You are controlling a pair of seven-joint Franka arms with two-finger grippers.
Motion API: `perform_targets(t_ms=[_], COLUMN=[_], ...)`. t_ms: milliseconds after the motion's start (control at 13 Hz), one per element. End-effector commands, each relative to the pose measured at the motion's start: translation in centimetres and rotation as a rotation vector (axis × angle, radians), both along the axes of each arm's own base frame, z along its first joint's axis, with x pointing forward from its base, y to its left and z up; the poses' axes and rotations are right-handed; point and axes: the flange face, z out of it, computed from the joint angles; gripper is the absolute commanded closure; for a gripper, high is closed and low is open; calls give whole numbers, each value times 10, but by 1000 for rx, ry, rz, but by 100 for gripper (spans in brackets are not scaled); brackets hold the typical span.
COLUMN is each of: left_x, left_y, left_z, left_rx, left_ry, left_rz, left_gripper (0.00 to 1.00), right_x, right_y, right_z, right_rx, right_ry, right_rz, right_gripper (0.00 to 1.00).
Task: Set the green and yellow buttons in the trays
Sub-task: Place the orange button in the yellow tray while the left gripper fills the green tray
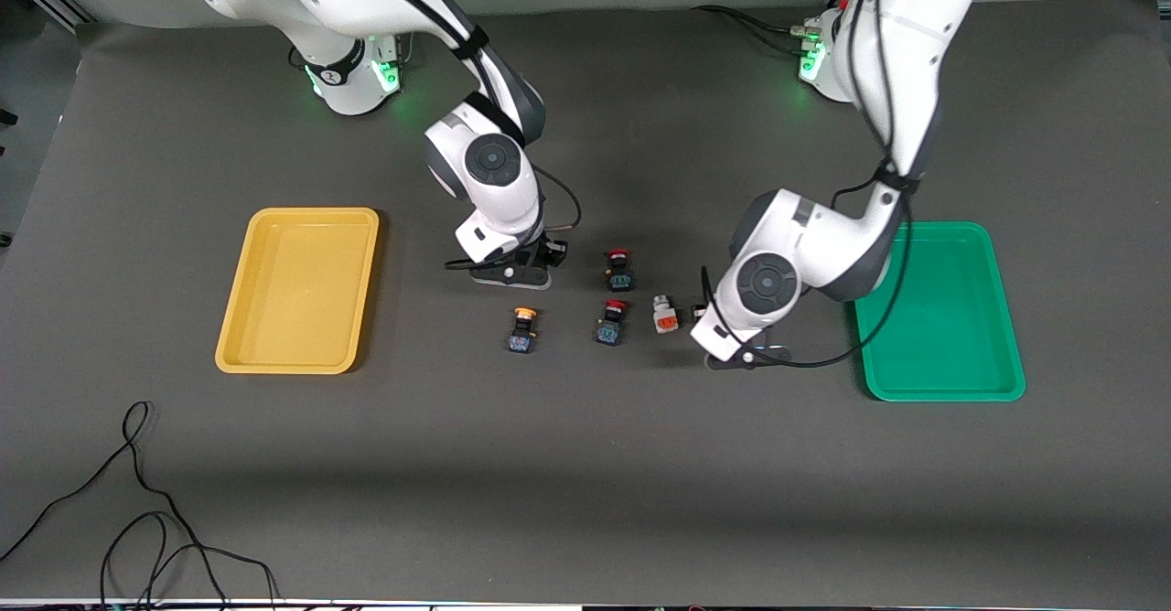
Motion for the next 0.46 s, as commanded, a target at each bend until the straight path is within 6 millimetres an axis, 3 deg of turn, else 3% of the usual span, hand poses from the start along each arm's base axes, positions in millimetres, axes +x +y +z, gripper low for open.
perform_targets(t_ms=[0,154,385], left_x=[24,31,48], left_y=[51,94,198], left_z=[80,112,119], left_rx=[-11,-31,-97], left_ry=[68,110,140], left_rz=[-60,-138,-254], left_gripper=[100,100,100], right_x=[30,53,93], right_y=[-21,-60,-159], right_z=[84,119,150], right_rx=[-30,-38,-50], right_ry=[33,29,29], right_rz=[77,137,298], right_gripper=[79,79,79])
